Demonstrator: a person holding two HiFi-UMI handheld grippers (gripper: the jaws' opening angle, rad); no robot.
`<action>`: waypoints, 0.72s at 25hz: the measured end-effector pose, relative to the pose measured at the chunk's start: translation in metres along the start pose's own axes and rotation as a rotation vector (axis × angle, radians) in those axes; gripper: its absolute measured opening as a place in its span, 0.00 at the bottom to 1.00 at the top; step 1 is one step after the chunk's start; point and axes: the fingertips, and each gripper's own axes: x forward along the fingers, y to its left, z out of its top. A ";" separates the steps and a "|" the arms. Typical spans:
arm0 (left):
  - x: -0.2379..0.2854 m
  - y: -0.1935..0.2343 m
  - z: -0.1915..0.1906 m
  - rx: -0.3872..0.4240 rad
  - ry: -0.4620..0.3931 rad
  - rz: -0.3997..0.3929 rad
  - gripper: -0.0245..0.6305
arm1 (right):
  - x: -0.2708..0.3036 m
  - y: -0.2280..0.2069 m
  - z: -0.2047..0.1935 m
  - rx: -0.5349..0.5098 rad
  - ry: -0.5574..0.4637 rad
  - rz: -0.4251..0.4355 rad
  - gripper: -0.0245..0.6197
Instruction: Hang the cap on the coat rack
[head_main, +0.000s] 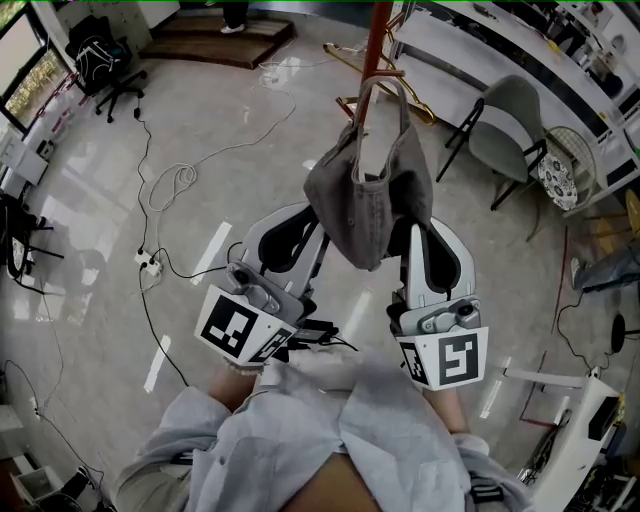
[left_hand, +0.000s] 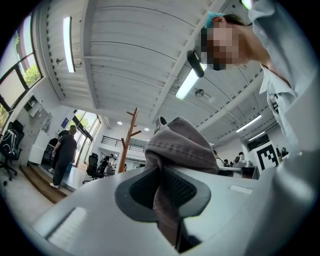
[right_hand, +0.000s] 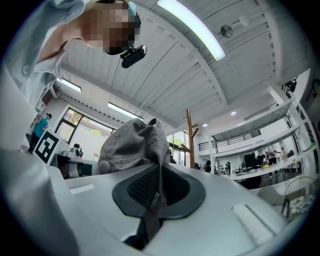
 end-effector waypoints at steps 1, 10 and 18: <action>-0.002 0.000 0.001 -0.002 -0.003 -0.001 0.09 | -0.001 0.002 0.001 -0.002 -0.001 -0.003 0.06; -0.016 -0.001 0.013 0.009 -0.028 -0.035 0.09 | -0.008 0.018 0.013 -0.009 -0.039 -0.029 0.06; -0.015 -0.003 0.013 0.015 -0.030 -0.060 0.09 | -0.011 0.018 0.009 0.002 -0.039 -0.044 0.06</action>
